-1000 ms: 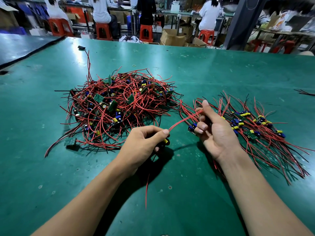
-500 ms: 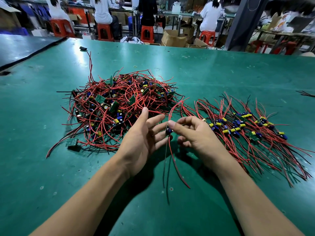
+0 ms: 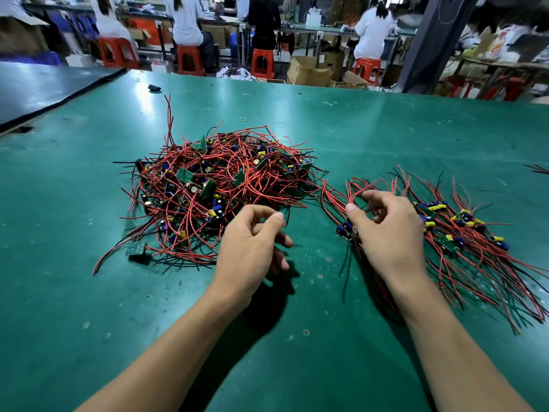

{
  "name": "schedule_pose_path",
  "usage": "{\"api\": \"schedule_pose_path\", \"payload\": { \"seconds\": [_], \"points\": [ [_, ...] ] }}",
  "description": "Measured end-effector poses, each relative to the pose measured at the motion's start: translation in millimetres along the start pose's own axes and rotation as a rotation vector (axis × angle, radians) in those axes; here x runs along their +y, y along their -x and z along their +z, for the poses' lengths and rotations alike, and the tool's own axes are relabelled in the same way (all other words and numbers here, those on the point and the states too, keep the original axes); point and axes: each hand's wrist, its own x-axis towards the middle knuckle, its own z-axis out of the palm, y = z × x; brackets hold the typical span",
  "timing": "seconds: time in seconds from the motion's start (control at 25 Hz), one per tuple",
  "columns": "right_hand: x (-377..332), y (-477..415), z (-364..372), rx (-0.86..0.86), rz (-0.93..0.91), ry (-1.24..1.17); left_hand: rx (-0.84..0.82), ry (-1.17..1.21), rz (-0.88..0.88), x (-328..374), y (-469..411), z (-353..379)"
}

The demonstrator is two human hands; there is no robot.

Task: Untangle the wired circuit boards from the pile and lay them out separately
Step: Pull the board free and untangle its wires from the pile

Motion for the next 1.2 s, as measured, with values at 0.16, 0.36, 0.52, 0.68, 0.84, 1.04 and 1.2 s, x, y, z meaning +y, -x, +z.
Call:
{"api": "schedule_pose_path", "payload": {
  "seconds": [0.16, 0.36, 0.52, 0.68, 0.84, 1.04, 1.2],
  "points": [
    [-11, 16, 14, -0.34, -0.191, -0.138, 0.109, 0.115, 0.011, -5, -7, -3],
    [-1, 16, 20, -0.442, -0.267, 0.102, 0.17, 0.206, -0.104, -9, -18, -9],
    [5, 10, 15, -0.302, -0.186, 0.091, 0.169, 0.167, -0.104, -12, -19, -10],
    [-1, 18, 20, -0.342, -0.164, 0.039, 0.147, 0.128, -0.043, -12, -18, -8],
    [-7, 24, 26, -0.402, -0.171, -0.002, 0.171, 0.21, 0.078, -9, -18, -7],
    [-8, 22, 21, -0.349, -0.091, 0.015, 0.114, 0.058, 0.193, -12, -26, -15],
    [-11, 25, 22, -0.345, -0.058, -0.008, -0.01, -0.036, 0.068, -16, -28, -8]
  ]
}}
